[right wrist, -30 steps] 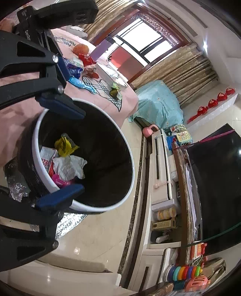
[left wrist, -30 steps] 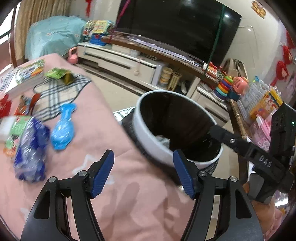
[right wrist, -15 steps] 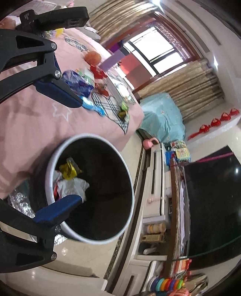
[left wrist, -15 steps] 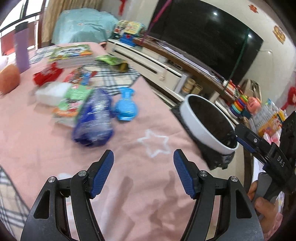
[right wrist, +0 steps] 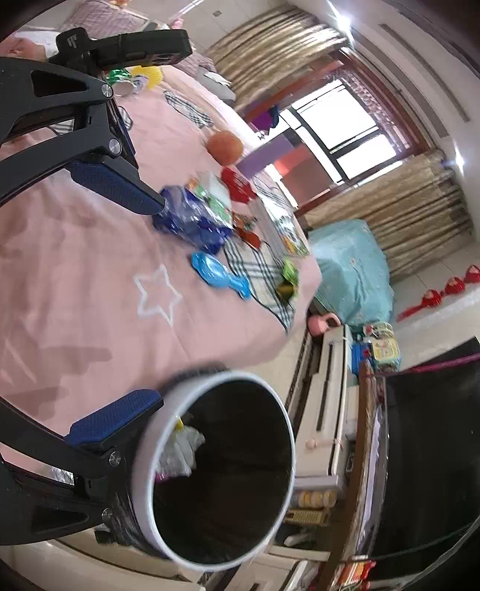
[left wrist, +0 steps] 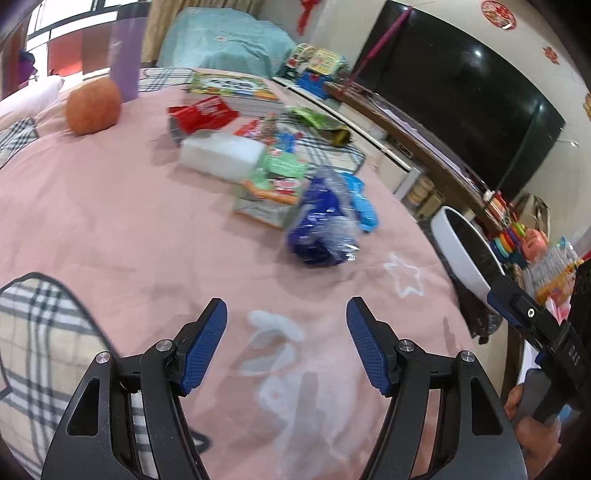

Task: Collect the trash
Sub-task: 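Move left gripper toward the green milk carton while right gripper approaches the blue plastic bag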

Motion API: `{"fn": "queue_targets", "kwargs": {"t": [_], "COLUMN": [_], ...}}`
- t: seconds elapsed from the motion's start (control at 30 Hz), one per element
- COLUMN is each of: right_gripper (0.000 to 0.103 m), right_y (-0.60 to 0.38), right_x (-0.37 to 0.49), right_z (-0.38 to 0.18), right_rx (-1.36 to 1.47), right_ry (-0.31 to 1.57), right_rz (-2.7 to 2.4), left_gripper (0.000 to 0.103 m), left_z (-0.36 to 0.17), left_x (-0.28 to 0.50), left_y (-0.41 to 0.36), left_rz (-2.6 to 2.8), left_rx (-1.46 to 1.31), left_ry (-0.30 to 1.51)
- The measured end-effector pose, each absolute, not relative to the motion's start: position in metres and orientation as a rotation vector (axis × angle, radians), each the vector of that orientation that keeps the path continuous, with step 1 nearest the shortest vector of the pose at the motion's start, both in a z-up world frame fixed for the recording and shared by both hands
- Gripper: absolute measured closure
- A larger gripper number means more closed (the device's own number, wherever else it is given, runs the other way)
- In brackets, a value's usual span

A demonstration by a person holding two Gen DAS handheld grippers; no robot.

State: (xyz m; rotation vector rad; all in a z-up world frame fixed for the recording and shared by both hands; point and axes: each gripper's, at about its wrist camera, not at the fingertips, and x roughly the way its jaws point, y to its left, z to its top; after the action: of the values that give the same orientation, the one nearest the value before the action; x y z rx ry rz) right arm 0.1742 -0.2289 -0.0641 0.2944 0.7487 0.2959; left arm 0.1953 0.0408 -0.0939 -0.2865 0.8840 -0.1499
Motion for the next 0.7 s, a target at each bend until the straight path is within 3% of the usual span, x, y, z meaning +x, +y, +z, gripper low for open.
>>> {"fn": "queue_targets", "kwargs": {"t": [0.7], "right_gripper": [0.007], "right_y": [-0.149], "right_x": [0.201], "right_z": [-0.093], "right_rx": [0.327], "right_ry": [0.821], "right_rz": [0.46], "left_gripper": [0.034], "left_z": [-0.115], "left_x": [0.208], "left_y": [0.084], "left_rz": [-0.067], "left_rx": [-0.263], "left_ry": [0.915]}}
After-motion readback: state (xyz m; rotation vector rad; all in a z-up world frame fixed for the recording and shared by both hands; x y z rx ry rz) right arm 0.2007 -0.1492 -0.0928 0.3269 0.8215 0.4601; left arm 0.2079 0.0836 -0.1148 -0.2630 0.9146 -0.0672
